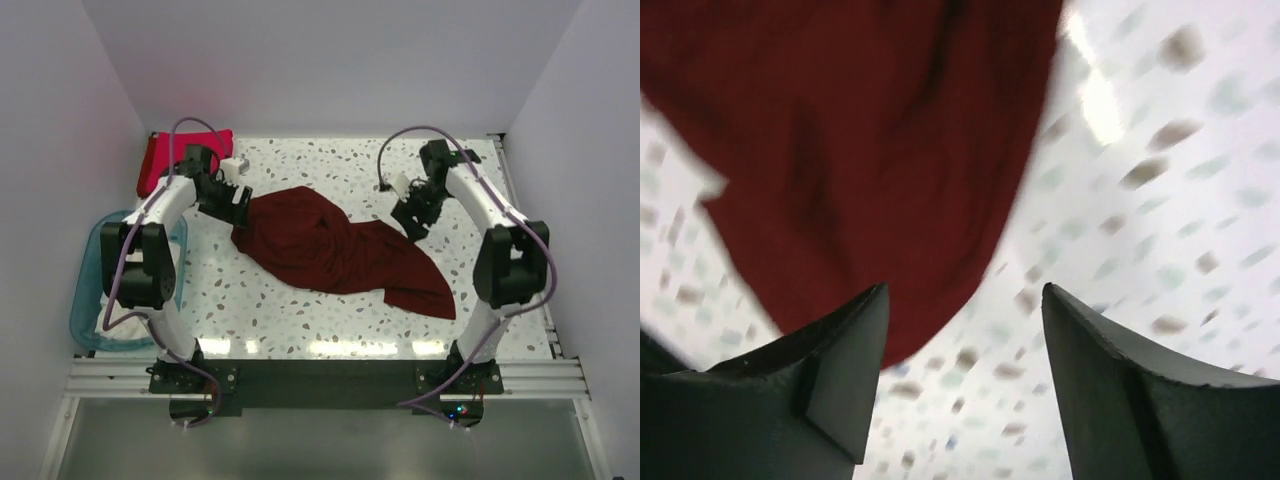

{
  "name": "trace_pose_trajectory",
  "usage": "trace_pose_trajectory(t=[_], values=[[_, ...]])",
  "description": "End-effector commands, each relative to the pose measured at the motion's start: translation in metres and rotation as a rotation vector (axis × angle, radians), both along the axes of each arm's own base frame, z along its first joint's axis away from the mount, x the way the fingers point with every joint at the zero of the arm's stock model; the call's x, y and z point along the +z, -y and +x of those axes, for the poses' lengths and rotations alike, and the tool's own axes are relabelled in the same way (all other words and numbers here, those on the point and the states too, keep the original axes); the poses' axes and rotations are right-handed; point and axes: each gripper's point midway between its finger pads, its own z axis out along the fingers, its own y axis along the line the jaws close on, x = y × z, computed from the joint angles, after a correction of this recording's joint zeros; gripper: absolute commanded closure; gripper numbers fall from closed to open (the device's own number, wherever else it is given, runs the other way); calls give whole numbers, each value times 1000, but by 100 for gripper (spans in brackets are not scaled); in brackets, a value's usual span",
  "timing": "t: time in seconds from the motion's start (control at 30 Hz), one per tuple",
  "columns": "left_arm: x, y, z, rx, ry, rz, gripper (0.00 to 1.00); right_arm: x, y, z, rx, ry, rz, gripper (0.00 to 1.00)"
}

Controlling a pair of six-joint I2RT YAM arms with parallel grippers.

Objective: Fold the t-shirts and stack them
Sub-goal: Flatten the tshirt out

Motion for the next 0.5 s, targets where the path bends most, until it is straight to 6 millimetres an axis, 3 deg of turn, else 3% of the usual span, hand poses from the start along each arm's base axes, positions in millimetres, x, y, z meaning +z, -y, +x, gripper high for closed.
trace_pose_trajectory(t=[0.0, 0.07, 0.1, 0.17, 0.3, 0.47], values=[[7, 1, 13, 16, 7, -21, 12, -7, -41, 70, -173, 40, 158, 35], [4, 3, 14, 20, -4, -27, 13, 2, -50, 111, -195, 143, 169, 39], [-1, 3, 14, 22, -15, -28, 13, -14, -57, 119, -185, 128, 162, 40], [-6, 3, 15, 32, -28, -31, 13, -15, -65, 135, -171, 153, 155, 41], [-20, 1, 18, 52, -54, -21, 12, -37, -82, 138, -134, 133, 151, 40], [-33, -2, 25, 86, -75, 0, 11, -69, -94, 122, -63, 74, 116, 41]])
